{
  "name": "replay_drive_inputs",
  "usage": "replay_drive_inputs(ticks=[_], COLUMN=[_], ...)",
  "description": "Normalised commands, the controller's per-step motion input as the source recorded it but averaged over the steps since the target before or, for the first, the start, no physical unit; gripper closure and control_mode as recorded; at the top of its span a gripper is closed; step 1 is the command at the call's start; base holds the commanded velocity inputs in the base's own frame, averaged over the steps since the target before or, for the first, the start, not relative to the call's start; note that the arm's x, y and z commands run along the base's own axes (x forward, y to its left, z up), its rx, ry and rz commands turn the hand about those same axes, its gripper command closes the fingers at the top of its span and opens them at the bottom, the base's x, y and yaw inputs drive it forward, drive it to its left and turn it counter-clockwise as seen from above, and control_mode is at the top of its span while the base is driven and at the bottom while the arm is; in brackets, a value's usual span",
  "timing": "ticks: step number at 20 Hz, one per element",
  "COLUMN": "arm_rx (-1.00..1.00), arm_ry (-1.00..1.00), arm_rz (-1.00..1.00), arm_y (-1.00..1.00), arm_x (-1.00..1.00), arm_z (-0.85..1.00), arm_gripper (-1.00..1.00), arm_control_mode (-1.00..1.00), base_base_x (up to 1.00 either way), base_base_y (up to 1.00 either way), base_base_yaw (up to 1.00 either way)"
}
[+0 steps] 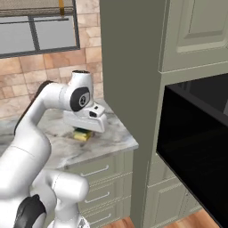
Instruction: Place the sponge inside the microwave to prepare for sanitizing.
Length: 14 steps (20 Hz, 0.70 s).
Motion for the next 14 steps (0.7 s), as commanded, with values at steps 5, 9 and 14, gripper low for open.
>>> replay_drive_inputs(ticks=[5, 9, 14], arm_rx=[0.01, 0.0, 0.01], arm_ry=[0.08, 0.0, -0.04], arm_rz=[-0.03, 0.0, 0.0], arm_y=[0.0, 0.0, 0.0], arm_x=[-0.39, -0.14, -0.47], arm_z=[0.72, 0.37, 0.0], arm_gripper=[1.0, 1.0, 1.0], arm_control_mode=[-1.0, -1.0, -1.0], base_base_x=[0.0, 0.0, 0.0], base_base_y=[0.0, 0.0, 0.0], base_base_yaw=[0.0, 0.0, 0.0])
